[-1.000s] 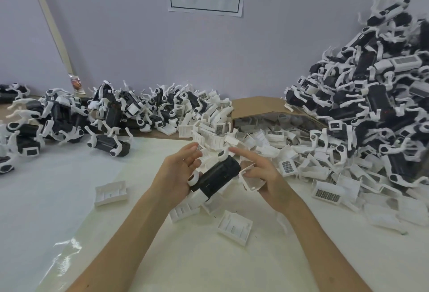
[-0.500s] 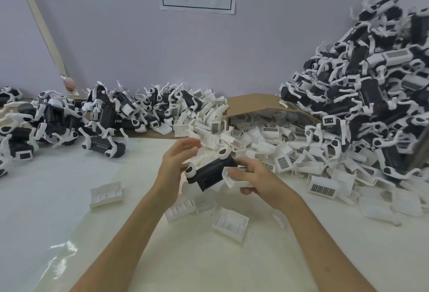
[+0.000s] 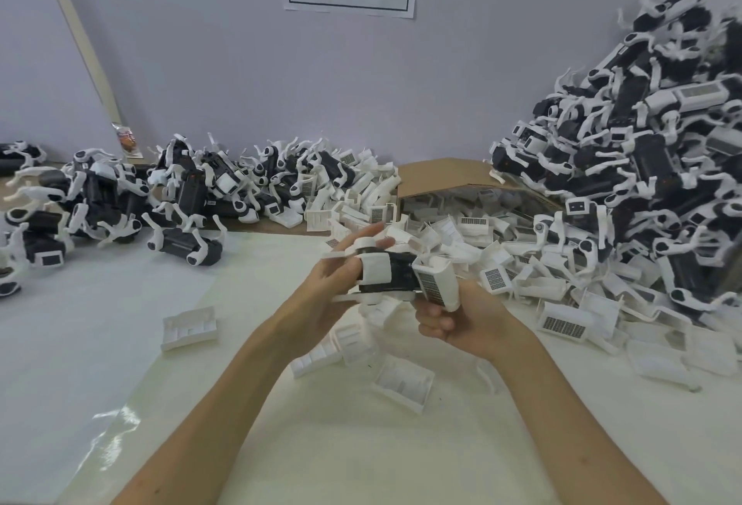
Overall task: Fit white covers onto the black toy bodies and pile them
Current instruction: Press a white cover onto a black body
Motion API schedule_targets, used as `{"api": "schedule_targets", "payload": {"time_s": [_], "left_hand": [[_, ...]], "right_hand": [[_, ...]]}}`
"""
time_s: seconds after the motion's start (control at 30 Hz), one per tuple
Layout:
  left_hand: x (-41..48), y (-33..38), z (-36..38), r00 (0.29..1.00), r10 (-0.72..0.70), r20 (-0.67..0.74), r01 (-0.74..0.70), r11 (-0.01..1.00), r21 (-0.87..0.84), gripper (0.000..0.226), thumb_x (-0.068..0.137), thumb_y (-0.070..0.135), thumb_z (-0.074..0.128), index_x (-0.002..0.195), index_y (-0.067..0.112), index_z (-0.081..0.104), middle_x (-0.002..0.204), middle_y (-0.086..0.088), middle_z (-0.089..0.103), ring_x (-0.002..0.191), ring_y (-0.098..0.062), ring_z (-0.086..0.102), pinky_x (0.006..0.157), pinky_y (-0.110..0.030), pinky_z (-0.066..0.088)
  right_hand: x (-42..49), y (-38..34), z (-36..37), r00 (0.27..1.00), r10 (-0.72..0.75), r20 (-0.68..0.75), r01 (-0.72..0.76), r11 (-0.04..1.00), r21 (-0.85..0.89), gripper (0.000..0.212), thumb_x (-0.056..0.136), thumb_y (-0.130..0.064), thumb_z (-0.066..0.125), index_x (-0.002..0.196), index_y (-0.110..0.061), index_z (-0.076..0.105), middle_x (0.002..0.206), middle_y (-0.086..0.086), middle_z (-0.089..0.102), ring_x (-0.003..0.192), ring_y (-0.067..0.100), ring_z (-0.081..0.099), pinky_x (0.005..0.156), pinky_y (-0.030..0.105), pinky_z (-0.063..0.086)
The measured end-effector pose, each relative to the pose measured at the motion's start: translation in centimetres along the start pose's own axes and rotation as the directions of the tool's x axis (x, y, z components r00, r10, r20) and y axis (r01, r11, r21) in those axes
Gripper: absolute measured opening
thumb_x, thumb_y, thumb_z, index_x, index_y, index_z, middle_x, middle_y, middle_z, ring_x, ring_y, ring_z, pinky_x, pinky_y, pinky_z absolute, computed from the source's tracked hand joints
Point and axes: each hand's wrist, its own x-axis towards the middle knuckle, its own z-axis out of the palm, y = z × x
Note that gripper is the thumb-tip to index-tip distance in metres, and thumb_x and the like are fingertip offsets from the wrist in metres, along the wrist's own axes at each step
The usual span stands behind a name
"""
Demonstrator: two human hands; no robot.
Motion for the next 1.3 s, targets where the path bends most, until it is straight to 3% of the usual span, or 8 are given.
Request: {"api": "schedule_targets", "payload": {"time_s": [0.2, 0.33, 0.5, 0.63, 0.73, 0.83, 0.97, 1.3], "left_hand": [[-0.3, 0.3, 0.2, 0.996, -0.03, -0.079, 0.033, 0.998, 0.044, 0.064, 0.089, 0.061, 0.06, 0.137, 0.018, 0.059, 0.137, -0.009, 0.063, 0.124, -0.023, 0.061, 0.094, -0.028, 0.053], [0.0, -0.1, 0.6, 0.967, -0.152, -0.203, 0.126, 0.983, -0.134, 0.052, 0.085, 0.062, 0.061, 0.112, 0.021, 0.078, 0.118, -0.006, 0.074, 0.105, -0.016, 0.071, 0.081, -0.029, 0.059], [0.4, -0.3, 0.1, 0.931, -0.233, -0.281, 0.126, 0.928, -0.352, 0.057, 0.079, 0.067, 0.061, 0.102, 0.019, 0.081, 0.113, -0.013, 0.075, 0.105, -0.031, 0.072, 0.073, -0.034, 0.06], [0.4, -0.4, 0.2, 0.927, -0.261, -0.27, 0.141, 0.908, -0.395, 0.059, 0.076, 0.067, 0.068, 0.102, 0.016, 0.08, 0.112, -0.016, 0.074, 0.1, -0.039, 0.073, 0.068, -0.035, 0.061], [0.4, -0.6, 0.4, 0.932, -0.287, -0.219, 0.176, 0.891, -0.419, 0.059, 0.076, 0.066, 0.071, 0.1, 0.012, 0.08, 0.108, -0.017, 0.075, 0.096, -0.039, 0.074, 0.067, -0.035, 0.061], [0.3, -0.7, 0.7, 0.952, -0.278, -0.129, 0.194, 0.873, -0.448, 0.065, 0.076, 0.065, 0.074, 0.11, 0.009, 0.078, 0.119, -0.021, 0.071, 0.106, -0.039, 0.071, 0.075, -0.037, 0.062], [0.3, -0.7, 1.0, 0.955, -0.274, -0.116, 0.194, 0.869, -0.455, 0.067, 0.086, 0.066, 0.067, 0.122, 0.01, 0.072, 0.129, -0.02, 0.067, 0.118, -0.039, 0.065, 0.084, -0.038, 0.06], [0.4, -1.1, 0.7, 0.94, -0.314, -0.132, 0.224, 0.862, -0.454, 0.064, 0.085, 0.064, 0.064, 0.119, 0.011, 0.074, 0.123, -0.019, 0.07, 0.103, -0.043, 0.071, 0.07, -0.036, 0.062]], "right_hand": [[0.2, 0.2, 0.3, 0.997, 0.039, -0.065, -0.041, 0.999, -0.034, 0.028, 0.09, -0.006, 0.036, 0.08, -0.014, 0.061, 0.056, 0.002, 0.042, 0.039, 0.008, 0.031, 0.044, 0.021, 0.031], [0.7, 0.5, 0.7, 0.969, -0.065, -0.24, 0.028, 0.988, -0.153, 0.051, 0.102, -0.008, 0.036, 0.065, -0.023, 0.068, 0.055, 0.002, 0.044, 0.039, 0.009, 0.03, 0.042, 0.021, 0.029], [0.8, 0.2, 0.1, 0.823, -0.311, -0.476, 0.189, 0.939, -0.286, 0.015, 0.099, -0.011, 0.058, 0.106, -0.008, 0.071, 0.074, 0.009, 0.053, 0.038, 0.01, 0.037, 0.039, 0.02, 0.035], [0.6, 0.0, 0.0, 0.716, -0.445, -0.537, 0.264, 0.886, -0.382, 0.018, 0.096, -0.005, 0.062, 0.104, -0.016, 0.074, 0.074, 0.004, 0.068, 0.045, 0.016, 0.06, 0.045, 0.024, 0.049], [0.7, 0.1, 0.4, 0.678, -0.53, -0.51, 0.3, 0.832, -0.466, 0.035, 0.094, 0.001, 0.061, 0.1, -0.031, 0.073, 0.097, 0.004, 0.075, 0.073, 0.022, 0.074, 0.054, 0.022, 0.055], [0.8, 0.2, 1.0, 0.719, -0.572, -0.395, 0.379, 0.799, -0.468, 0.042, 0.093, 0.004, 0.061, 0.112, -0.032, 0.072, 0.118, -0.004, 0.073, 0.097, 0.014, 0.072, 0.07, 0.022, 0.057], [0.7, 0.4, 1.4, 0.839, -0.498, -0.22, 0.42, 0.849, -0.319, 0.032, 0.09, -0.003, 0.063, 0.118, -0.015, 0.073, 0.121, 0.001, 0.072, 0.113, 0.02, 0.067, 0.092, 0.032, 0.054], [0.1, 0.2, 2.0, 0.873, -0.474, -0.117, 0.408, 0.839, -0.36, 0.025, 0.084, -0.017, 0.066, 0.102, -0.028, 0.078, 0.112, 0.003, 0.074, 0.104, 0.022, 0.069, 0.089, 0.028, 0.051]]}}
